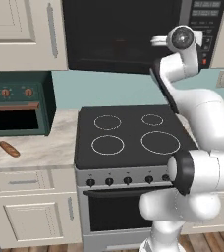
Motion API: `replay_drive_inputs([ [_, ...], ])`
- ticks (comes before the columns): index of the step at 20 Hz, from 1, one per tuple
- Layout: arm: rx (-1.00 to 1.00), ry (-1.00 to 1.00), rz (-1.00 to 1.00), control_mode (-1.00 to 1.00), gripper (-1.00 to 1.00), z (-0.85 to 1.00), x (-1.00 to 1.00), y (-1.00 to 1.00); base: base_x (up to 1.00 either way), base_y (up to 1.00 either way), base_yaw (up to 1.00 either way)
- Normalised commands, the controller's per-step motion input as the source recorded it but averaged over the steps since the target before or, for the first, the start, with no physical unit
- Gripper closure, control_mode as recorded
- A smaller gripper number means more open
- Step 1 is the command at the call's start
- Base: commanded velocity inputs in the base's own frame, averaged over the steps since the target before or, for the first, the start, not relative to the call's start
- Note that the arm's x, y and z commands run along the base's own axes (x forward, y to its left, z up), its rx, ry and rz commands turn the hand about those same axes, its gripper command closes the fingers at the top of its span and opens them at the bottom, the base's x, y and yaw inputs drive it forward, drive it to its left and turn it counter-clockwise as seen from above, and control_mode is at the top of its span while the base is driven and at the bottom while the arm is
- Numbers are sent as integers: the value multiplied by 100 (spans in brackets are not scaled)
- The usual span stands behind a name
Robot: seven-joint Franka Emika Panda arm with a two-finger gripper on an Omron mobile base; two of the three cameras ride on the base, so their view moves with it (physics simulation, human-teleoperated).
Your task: Pick the mug from the counter and place it inside the microwave. Then close the microwave.
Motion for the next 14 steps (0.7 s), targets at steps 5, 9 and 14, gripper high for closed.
replay_drive_inputs([
  [5, 1, 0, 21, -100, -100, 6, 54, -14, 0, 0, 0],
  [9, 1, 0, 19, -100, -100, 3, 52, -8, 0, 0, 0],
  [14, 1, 0, 18, -100, -100, 3, 50, -7, 0, 0, 0],
])
